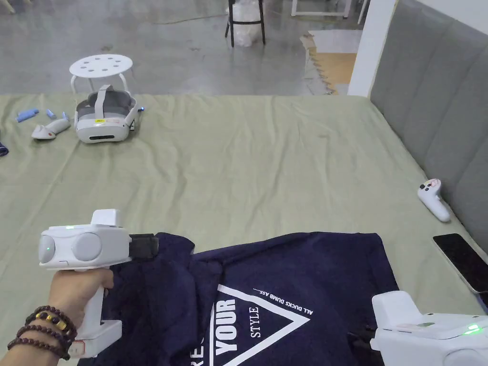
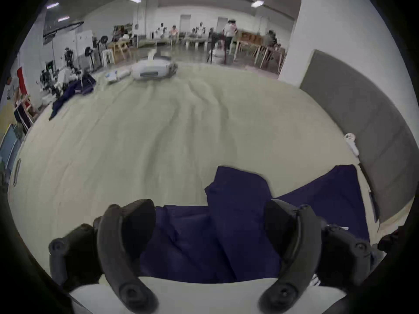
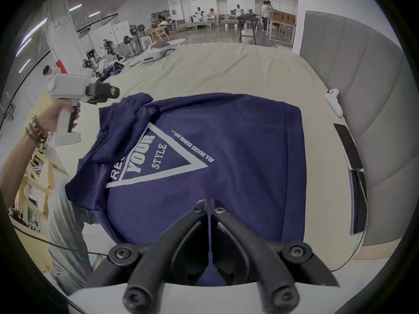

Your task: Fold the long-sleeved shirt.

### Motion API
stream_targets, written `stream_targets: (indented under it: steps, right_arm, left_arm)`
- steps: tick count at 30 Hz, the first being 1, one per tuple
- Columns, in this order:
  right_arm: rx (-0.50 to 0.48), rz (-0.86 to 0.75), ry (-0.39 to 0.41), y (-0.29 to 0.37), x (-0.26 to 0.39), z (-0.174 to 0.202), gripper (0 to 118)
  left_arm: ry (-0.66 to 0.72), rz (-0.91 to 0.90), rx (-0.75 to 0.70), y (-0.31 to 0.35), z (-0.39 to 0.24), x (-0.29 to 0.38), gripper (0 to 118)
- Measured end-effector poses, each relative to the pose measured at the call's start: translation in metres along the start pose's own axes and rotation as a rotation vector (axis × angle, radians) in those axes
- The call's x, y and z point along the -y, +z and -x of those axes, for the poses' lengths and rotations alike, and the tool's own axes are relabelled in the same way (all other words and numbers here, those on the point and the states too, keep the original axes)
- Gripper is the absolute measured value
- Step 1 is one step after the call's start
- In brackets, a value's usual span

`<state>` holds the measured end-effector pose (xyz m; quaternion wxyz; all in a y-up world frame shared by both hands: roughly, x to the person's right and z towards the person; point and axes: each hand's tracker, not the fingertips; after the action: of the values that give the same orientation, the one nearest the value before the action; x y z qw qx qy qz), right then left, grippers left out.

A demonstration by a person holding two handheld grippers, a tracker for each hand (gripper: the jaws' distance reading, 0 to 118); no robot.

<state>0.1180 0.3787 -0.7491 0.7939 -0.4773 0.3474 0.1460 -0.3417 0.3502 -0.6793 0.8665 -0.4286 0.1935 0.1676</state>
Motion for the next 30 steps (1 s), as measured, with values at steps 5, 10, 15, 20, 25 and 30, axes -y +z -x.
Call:
stream_targets:
  steps: [5,10,15,20,25,30]
  right_arm:
    - [0.021,0.015,-0.034,-0.016,-0.020,-0.023,1]
    - [0.107,0.029,-0.059,-0.058,-0.084,-0.068,1]
    - [0.204,0.013,-0.171,-0.096,-0.164,-0.122,60]
    - [0.204,0.189,-0.254,-0.145,-0.199,-0.155,69]
    - [0.172,0.254,-0.283,-0.181,-0.190,-0.150,55]
    - [0.193,0.211,-0.242,-0.160,-0.194,-0.137,10]
  left_arm:
    - [-0.079,0.068,-0.070,-0.038,0.001,0.020,77]
    - [-0.071,0.062,-0.023,-0.008,-0.004,0.011,28]
    - [-0.061,0.018,0.018,0.005,0.003,0.004,29]
    - [-0.073,-0.013,0.021,0.001,0.003,0.004,28]
    - [-0.062,-0.025,0.020,-0.004,0.001,0.003,28]
    - [-0.064,-0.028,0.019,-0.006,0.000,-0.002,28]
